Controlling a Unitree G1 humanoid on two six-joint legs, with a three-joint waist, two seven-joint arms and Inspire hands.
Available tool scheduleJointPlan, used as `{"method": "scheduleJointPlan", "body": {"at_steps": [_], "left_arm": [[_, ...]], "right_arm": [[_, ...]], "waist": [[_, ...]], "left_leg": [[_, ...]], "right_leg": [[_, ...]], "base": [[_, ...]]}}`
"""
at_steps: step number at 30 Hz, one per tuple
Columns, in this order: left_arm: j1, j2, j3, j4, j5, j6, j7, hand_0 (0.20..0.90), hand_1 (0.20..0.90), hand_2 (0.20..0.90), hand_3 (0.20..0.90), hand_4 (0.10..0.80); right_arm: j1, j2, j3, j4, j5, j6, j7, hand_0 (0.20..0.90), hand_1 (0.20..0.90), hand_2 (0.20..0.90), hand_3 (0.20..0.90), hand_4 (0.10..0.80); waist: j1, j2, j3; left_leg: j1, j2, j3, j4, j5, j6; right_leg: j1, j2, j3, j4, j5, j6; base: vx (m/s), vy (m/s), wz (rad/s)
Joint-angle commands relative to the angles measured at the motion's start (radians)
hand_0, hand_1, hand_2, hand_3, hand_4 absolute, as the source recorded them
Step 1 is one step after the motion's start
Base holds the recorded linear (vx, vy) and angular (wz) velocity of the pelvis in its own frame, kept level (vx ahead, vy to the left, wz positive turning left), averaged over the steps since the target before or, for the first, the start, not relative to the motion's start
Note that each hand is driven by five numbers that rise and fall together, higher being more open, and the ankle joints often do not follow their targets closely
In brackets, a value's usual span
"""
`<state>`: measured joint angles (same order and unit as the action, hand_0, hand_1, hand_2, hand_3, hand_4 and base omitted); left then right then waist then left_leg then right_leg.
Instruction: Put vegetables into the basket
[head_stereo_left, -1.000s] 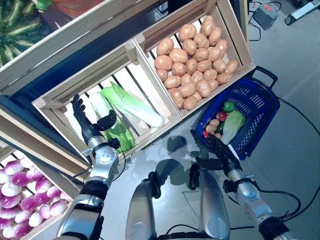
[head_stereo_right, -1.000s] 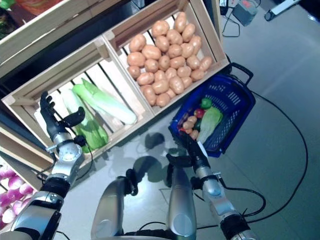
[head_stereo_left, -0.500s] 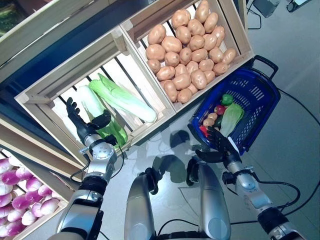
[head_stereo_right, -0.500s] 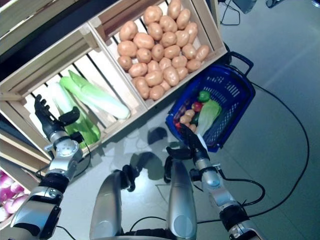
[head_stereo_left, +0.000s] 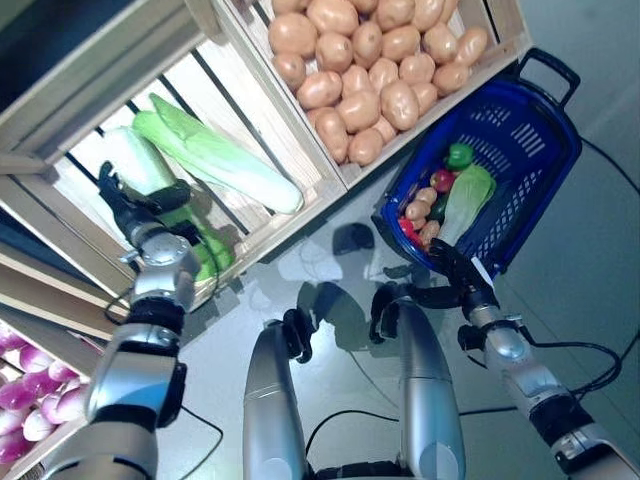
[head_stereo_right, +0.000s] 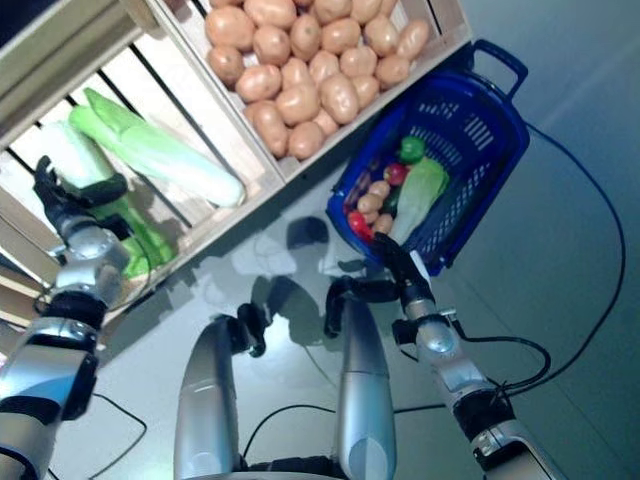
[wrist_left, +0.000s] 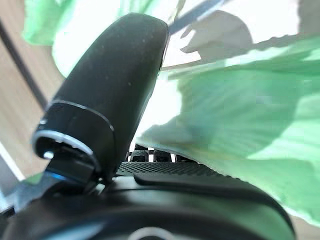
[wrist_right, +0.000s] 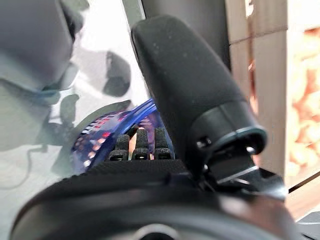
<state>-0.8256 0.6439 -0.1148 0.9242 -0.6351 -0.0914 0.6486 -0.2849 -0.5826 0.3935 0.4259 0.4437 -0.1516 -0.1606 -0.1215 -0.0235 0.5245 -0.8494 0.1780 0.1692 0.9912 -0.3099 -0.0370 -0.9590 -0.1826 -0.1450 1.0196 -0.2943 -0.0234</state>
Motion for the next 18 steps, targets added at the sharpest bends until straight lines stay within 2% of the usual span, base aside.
{"method": "scheduleJointPlan", "body": {"at_steps": [1, 9, 16, 17, 18], "left_arm": [[-0.115, 0.138, -0.024, -0.007, 0.01, -0.016, 0.025, 0.9, 0.9, 0.9, 0.9, 0.8], [-0.239, 0.209, -0.095, 0.072, -0.018, 0.101, -0.001, 0.9, 0.9, 0.9, 0.9, 0.8], [-0.29, 0.257, -0.12, 0.099, 0.009, 0.166, 0.03, 0.9, 0.9, 0.9, 0.9, 0.8], [-0.301, 0.266, -0.126, 0.1, 0.013, 0.178, 0.03, 0.804, 0.804, 0.804, 0.804, 0.736], [-0.31, 0.273, -0.134, 0.098, 0.015, 0.177, 0.031, 0.526, 0.526, 0.526, 0.526, 0.551]], "right_arm": [[0.001, -0.034, -0.074, -0.096, 0.041, -0.066, -0.038, 0.9, 0.9, 0.9, 0.9, 0.8], [-0.019, -0.075, -0.096, -0.091, 0.048, -0.079, -0.04, 0.9, 0.9, 0.9, 0.9, 0.8], [-0.008, -0.114, -0.134, -0.125, 0.048, -0.075, -0.055, 0.9, 0.9, 0.9, 0.9, 0.8], [-0.005, -0.118, -0.143, -0.124, 0.049, -0.079, -0.052, 0.9, 0.9, 0.9, 0.9, 0.8], [-0.002, -0.122, -0.147, -0.125, 0.05, -0.083, -0.053, 0.9, 0.9, 0.9, 0.9, 0.8]], "waist": [[-0.023, -0.009, -0.005], [-0.041, -0.004, -0.005], [-0.052, -0.004, -0.005], [-0.054, -0.004, -0.005], [-0.055, -0.004, -0.005]], "left_leg": [[0.02, -0.022, 0.061, -0.036, -0.072, 0.049], [-0.025, -0.012, 0.075, -0.048, -0.06, 0.044], [-0.056, -0.009, 0.083, -0.059, -0.05, 0.04], [-0.065, -0.008, 0.084, -0.056, -0.049, 0.041], [-0.071, -0.007, 0.084, -0.054, -0.047, 0.041]], "right_leg": [[0.056, -0.031, 0.031, -0.028, -0.05, 0.022], [0.015, -0.02, 0.036, -0.06, -0.03, 0.021], [-0.013, -0.012, 0.042, -0.085, -0.011, 0.021], [-0.022, -0.01, 0.044, -0.084, -0.009, 0.021], [-0.026, -0.009, 0.045, -0.086, -0.005, 0.02]], "base": [[0.003, 0.043, -0.08], [0.009, 0.038, -0.06], [0.027, 0.045, -0.06], [0.009, 0.027, -0.04], [0.005, 0.021, -0.06]]}}
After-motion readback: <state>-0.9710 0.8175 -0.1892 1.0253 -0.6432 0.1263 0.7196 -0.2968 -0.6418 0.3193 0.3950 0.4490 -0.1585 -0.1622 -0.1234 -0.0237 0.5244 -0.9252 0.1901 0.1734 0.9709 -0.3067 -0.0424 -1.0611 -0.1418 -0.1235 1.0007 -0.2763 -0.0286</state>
